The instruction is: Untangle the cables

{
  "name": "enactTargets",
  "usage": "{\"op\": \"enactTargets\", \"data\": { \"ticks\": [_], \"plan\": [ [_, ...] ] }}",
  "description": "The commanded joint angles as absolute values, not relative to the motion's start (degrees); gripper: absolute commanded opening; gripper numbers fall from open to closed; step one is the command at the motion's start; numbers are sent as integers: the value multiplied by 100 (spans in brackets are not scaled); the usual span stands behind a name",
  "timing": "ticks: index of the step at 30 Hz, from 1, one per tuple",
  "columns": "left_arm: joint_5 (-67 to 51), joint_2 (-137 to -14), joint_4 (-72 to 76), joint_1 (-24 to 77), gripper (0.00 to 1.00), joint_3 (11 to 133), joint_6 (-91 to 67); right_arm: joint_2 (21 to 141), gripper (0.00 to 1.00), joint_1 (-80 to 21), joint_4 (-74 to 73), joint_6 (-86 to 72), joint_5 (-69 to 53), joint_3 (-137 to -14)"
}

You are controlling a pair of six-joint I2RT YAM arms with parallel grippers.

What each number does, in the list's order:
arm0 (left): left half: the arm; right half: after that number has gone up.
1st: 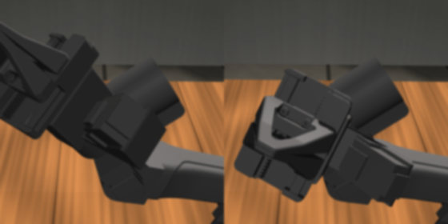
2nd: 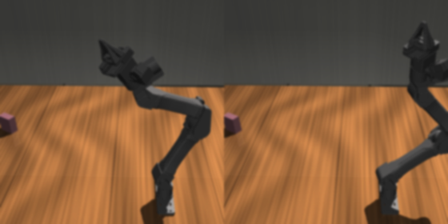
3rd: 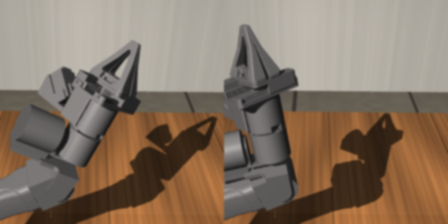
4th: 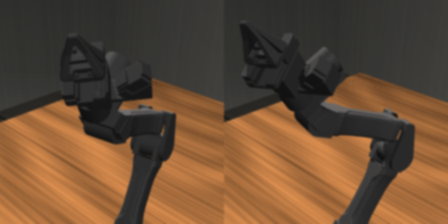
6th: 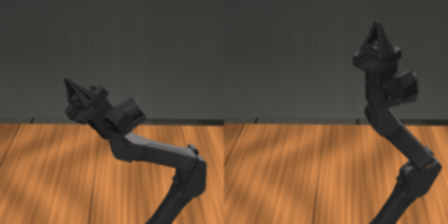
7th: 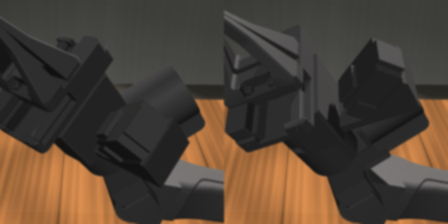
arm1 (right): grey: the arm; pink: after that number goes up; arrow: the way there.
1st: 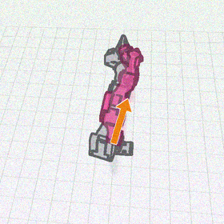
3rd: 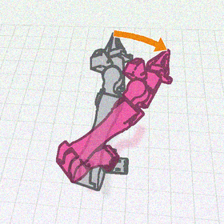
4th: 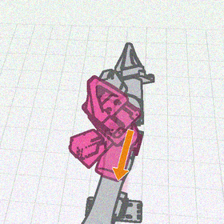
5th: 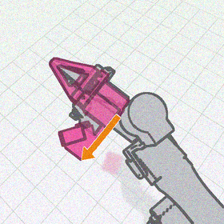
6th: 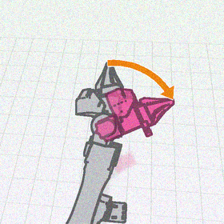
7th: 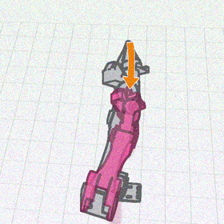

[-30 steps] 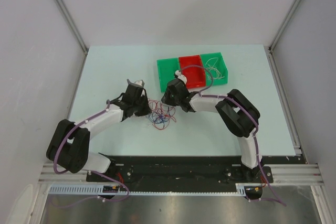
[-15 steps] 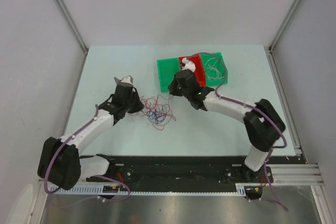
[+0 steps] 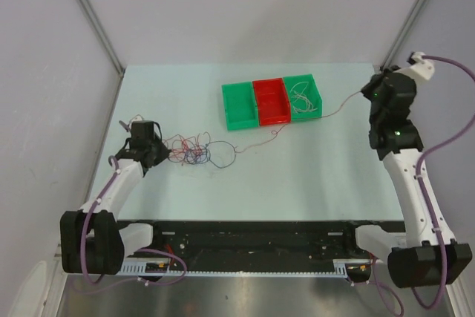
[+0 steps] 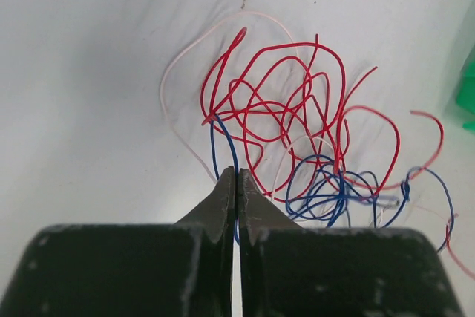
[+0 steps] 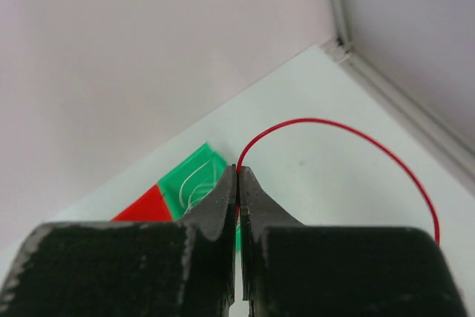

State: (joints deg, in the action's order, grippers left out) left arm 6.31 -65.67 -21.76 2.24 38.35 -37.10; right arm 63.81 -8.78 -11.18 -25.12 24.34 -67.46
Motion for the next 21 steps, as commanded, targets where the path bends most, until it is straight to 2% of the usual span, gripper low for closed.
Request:
{"op": "enactTargets", "data": {
  "ticks": [1,6,10,15,19,21],
  "plan": [
    [695,-6434,-2250,114,0,3972,-3876,5951,0,-63,-1319,-2241,1470,-6697],
    [623,-6408,-2241,114,0,4034,-3832,5766,0,246,-775,-2118,361,-6723],
    [1141,-6337,-2355,44,1,4008,-3841,5783,0,553,-975,-1917,939,-7275],
    [1020,-6442,-2452,-711,1,3955,-4034,5757,0,1782,-1405,-1934,1160,-7900],
    [1037,-6425,-2461,-1019,0,3981,-4087,5985,0,3073,-1669,-2257,57,-8314],
    [993,-6451,-2461,-1063,0,4016,-4096,6020,0,3208,-1609,-2355,-551,-8385]
  ]
}}
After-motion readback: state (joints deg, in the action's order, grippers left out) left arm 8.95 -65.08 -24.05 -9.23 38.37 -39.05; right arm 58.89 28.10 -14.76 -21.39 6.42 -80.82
